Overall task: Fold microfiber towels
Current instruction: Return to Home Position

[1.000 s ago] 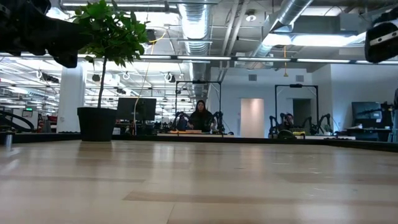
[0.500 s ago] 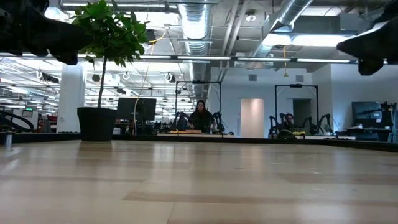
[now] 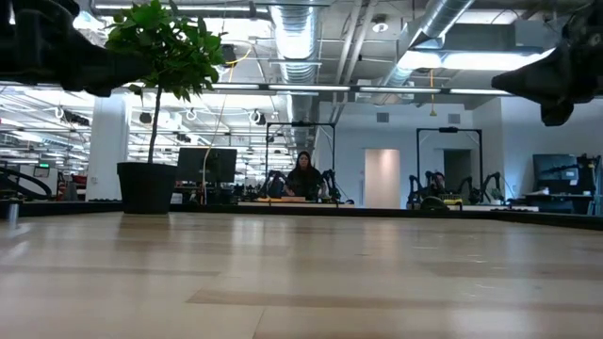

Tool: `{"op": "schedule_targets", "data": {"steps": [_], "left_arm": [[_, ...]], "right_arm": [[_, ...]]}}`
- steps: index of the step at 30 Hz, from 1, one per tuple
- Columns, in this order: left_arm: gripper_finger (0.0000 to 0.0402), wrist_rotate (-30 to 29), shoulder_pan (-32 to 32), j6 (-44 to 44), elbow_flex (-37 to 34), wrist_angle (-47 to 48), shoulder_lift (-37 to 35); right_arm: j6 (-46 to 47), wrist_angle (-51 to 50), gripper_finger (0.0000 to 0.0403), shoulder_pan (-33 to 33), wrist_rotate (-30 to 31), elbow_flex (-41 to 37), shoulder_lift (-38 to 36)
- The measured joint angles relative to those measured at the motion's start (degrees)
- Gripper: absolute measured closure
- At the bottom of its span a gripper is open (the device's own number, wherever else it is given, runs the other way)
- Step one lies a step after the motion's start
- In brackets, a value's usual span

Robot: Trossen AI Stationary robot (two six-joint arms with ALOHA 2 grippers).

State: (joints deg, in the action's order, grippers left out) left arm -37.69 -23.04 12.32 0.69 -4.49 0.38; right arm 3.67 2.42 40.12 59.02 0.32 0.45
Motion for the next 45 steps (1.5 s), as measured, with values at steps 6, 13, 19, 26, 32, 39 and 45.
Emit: {"op": "schedule_targets", "data": {"steps": [6,13,19,26,32,39,45], "left_arm": [[0.0259,-2.9,0.0,-0.8,0.0,0.0,0.0],[0.0259,-2.9,0.0,-1.5,0.0,0.0,0.0],[0.0259,-2.9,0.0,-1.6,0.0,0.0,0.0],[0.0259,-2.9,0.0,-1.6,0.0,0.0,0.0],[0.0259,-2.8,0.0,-1.6,0.0,0.0,0.0],[0.0259,-2.8,0.0,-1.6,0.0,0.0,0.0],[0.0259,-2.8,0.0,-1.6,0.0,0.0,0.0]], "right_arm": [[-0.5,0.0,0.0367,-2.7,-0.3,0.0,0.0],[-0.6,0.0,0.0367,-4.3,-0.4,0.0,0.0],[-0.6,0.0,0.0367,-4.3,-0.4,0.0,0.0],[-0.6,0.0,0.0367,-4.3,-0.4,0.0,0.0],[-0.6,0.0,0.0367,-4.3,-0.4,0.0,0.0],[-0.6,0.1,0.0367,-4.3,-0.4,0.0,0.0],[-0.6,0.1,0.0367,-4.3,-0.4,0.0,0.0]]}}
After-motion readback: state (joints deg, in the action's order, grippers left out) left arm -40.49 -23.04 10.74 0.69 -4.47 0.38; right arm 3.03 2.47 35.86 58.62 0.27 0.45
